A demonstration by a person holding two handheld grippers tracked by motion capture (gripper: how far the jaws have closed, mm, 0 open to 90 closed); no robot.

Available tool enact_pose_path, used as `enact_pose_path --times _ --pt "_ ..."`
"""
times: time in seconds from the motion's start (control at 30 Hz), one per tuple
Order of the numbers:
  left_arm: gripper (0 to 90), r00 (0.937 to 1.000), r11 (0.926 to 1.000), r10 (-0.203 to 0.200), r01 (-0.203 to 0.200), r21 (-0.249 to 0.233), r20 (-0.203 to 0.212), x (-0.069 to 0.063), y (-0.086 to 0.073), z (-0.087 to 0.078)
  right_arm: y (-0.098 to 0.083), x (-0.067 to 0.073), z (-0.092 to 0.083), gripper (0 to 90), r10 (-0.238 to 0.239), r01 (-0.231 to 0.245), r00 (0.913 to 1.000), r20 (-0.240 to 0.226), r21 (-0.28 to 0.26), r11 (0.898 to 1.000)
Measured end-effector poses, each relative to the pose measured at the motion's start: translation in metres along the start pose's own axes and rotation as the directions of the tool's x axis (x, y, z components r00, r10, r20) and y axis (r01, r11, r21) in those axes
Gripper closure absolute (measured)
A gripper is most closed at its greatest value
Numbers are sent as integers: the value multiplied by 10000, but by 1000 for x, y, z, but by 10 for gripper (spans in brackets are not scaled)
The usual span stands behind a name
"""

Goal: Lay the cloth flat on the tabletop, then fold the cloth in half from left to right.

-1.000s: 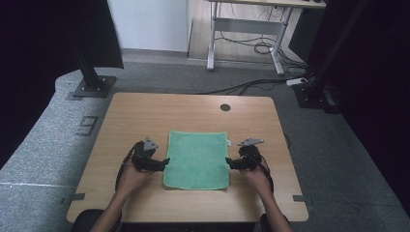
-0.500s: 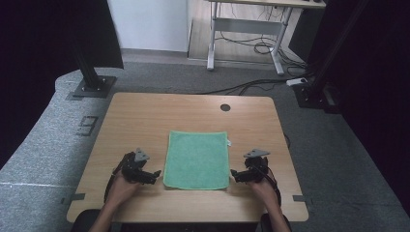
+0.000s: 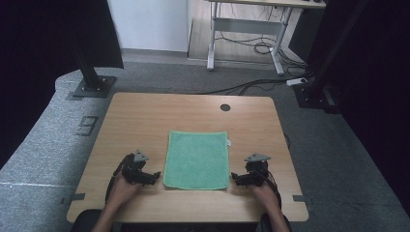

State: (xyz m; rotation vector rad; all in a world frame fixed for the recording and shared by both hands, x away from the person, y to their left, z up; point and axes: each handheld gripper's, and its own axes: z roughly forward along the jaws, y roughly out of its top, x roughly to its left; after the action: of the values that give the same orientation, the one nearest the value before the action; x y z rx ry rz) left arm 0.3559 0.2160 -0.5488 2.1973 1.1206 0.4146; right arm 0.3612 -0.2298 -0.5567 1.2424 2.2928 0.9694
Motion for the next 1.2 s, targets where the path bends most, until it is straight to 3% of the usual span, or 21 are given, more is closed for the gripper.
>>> enact_pose_path --times 0.9,1.03,1.2 --pt "0 10000 10000 -50 50 -1 -28 0 0 0 0 1 -1 0 44 -44 10000 5 24 10000" --pt "0 10000 10000 -51 51 -1 -26 0 0 0 3 3 -5 0 48 -47 9999 -107 78 10000" --pt "0 10000 10000 -48 48 2 -25 0 0 0 12 13 -17 3 -77 71 9998 -199 -279 9996"
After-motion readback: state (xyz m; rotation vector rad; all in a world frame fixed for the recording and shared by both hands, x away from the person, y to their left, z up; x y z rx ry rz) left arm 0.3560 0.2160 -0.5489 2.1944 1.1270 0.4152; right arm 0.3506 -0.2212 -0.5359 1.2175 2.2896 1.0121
